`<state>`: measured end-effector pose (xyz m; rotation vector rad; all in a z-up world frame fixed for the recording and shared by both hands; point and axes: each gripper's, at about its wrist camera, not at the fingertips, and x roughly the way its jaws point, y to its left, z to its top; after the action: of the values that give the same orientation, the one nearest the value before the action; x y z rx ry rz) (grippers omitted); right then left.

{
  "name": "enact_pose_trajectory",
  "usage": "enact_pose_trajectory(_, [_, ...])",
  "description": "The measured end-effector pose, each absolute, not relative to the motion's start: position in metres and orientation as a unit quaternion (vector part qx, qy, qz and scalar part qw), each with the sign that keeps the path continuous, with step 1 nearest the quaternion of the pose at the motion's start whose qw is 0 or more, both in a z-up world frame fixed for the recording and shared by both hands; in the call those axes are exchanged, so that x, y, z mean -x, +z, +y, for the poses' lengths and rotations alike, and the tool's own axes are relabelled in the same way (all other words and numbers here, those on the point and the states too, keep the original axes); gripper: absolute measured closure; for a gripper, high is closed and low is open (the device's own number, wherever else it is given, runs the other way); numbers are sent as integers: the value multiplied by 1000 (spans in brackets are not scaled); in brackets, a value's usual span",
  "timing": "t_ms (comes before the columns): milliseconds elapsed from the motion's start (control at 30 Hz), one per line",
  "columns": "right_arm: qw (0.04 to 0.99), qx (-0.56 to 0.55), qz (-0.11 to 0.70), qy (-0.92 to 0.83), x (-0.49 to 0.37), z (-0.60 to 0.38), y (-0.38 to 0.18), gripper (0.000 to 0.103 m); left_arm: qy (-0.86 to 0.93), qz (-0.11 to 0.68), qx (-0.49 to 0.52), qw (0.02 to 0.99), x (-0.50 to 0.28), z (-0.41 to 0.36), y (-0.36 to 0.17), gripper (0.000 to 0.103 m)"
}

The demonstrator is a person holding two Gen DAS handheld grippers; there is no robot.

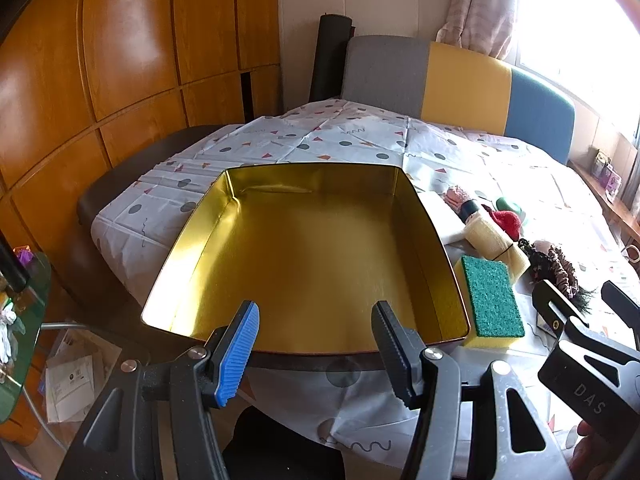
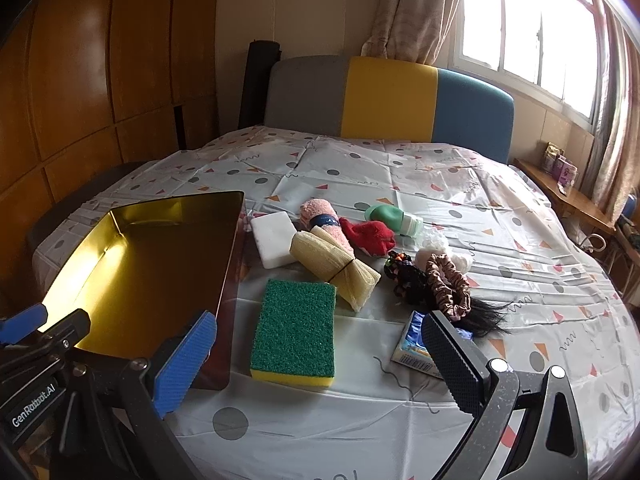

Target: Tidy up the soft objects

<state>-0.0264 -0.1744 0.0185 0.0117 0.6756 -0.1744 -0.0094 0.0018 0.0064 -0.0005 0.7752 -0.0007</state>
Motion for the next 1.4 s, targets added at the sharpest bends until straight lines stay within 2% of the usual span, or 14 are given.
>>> enact_pose_trajectory(1400, [944, -23, 321, -65, 33, -184, 23, 0, -4, 360, -6, 933, 16, 6, 15, 43])
